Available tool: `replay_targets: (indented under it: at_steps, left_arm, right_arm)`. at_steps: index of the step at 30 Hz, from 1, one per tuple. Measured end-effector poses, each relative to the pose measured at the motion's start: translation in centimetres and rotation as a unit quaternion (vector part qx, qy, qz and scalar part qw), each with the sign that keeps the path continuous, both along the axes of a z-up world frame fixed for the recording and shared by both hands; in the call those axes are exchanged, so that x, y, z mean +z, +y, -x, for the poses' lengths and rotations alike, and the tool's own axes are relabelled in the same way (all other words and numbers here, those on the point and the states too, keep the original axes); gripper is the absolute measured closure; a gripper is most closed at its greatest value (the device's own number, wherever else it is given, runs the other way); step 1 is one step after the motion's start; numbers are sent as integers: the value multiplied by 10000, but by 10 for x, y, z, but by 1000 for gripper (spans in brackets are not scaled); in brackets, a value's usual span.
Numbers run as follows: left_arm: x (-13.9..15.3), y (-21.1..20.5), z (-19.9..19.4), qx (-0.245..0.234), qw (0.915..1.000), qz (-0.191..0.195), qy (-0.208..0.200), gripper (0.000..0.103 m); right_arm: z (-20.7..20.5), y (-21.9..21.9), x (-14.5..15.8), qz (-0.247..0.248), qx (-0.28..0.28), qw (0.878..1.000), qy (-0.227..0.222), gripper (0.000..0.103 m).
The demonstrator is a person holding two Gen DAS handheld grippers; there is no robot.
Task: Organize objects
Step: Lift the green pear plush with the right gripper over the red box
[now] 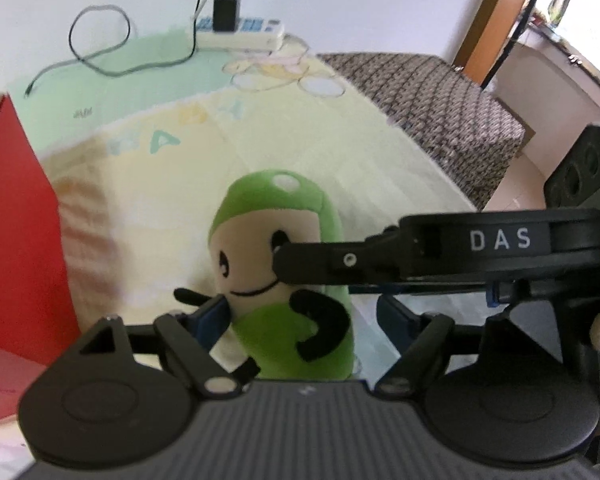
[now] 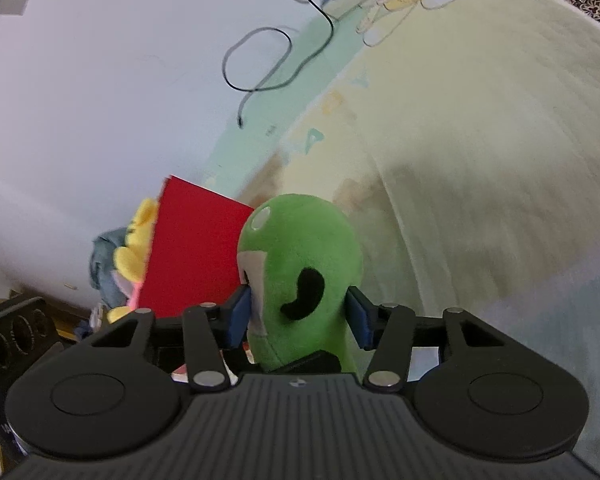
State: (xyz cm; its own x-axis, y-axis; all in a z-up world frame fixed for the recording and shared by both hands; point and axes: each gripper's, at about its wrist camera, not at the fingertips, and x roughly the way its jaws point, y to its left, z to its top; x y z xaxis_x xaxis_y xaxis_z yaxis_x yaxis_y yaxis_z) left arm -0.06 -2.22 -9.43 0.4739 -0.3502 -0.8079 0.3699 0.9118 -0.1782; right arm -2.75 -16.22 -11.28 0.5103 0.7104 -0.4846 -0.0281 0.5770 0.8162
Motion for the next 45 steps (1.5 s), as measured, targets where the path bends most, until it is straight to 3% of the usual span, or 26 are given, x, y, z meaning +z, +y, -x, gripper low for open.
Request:
replay_targets:
  at_steps: [5,10,16,24,32,36,45]
  left_arm:
    - [27,9,16,-10,9990,123,-422,24]
    - [64,33,32,74,9945,221,-1026,24]
    - [100,96,51,361,9869,444,-1506,24]
    - [128,206,81,1016,9748,455,-1935,24]
    - [122,305,88,1595,9679,216,-1928,24]
    - [107,339,75,1750,9691,20,-1737,24]
    - [70,364,47,1720,9776,-5,-1213,26]
  right_arm:
    - [13,4,22,-82,-52,9990,-431,50]
    - [21,27,62,14,-16,9933,-1157,49]
    - [23,75,96,-140,179,9856,-1678,49]
    - [7,186,121,-292,781,9728,-2160,49]
    - [-11,296,115,-429,1253,9672,-2169,49]
    - [-20,335,102,-365,1338,9686,-2064,49]
    - [-27,370,82,606,1336,9766,-1576,49]
